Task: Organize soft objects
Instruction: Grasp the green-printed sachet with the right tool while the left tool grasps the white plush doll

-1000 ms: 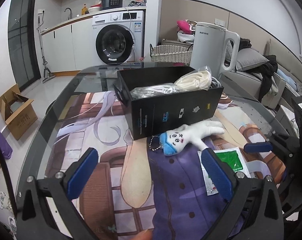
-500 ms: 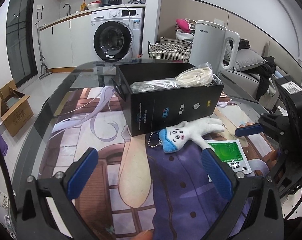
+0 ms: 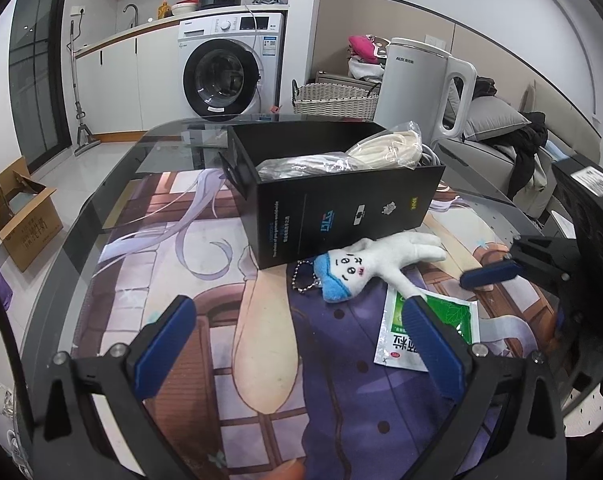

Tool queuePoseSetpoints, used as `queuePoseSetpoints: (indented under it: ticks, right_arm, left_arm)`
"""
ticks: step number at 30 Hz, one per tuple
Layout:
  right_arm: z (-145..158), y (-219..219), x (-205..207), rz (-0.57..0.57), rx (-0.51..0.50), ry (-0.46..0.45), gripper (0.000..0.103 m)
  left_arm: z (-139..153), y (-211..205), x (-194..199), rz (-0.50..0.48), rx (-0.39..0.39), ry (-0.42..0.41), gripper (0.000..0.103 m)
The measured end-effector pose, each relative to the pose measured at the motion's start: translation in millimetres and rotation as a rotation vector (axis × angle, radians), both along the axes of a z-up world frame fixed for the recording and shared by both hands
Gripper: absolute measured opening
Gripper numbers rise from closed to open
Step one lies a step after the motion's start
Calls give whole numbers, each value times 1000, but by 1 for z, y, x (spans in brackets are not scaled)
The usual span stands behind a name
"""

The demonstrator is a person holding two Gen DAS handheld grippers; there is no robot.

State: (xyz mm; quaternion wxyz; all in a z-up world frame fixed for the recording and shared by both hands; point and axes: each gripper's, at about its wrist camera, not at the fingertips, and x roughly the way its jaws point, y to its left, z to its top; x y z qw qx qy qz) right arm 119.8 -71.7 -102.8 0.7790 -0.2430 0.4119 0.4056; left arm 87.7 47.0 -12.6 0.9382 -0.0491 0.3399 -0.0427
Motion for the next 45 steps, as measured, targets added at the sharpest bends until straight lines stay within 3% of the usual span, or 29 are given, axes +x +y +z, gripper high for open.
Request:
queuePoseSetpoints:
  ticks: [4, 7, 9, 15, 21, 29, 39, 45]
  right_arm:
    - [1, 8, 1, 26, -1, -19, 92]
    - [3, 13, -2, 52, 6, -21, 78]
    - [4, 14, -7, 66, 9, -22, 62]
    - [7, -7, -16, 36, 42, -17, 46]
    - [6, -28, -31, -9, 81, -18, 42]
    - [18, -63, -33, -85, 218, 6, 41]
    - [40, -95, -20, -227, 371, -37, 41]
    - [46, -109, -18, -260, 408, -48, 41]
  left_arm:
    - [-1, 1, 0, 0, -5, 5, 103]
    - [-2, 1, 1, 0, -10, 9, 103]
    - [-2, 1, 1, 0, -10, 9, 103]
    - [-2, 1, 1, 0, -8, 11, 103]
    - [-3, 1, 2, 1, -9, 17, 103]
    - [-5, -1, 3, -4, -7, 27, 103]
    - [-10, -30, 21, -40, 17, 112, 103]
    - [-14, -39, 38, -45, -36, 157, 103]
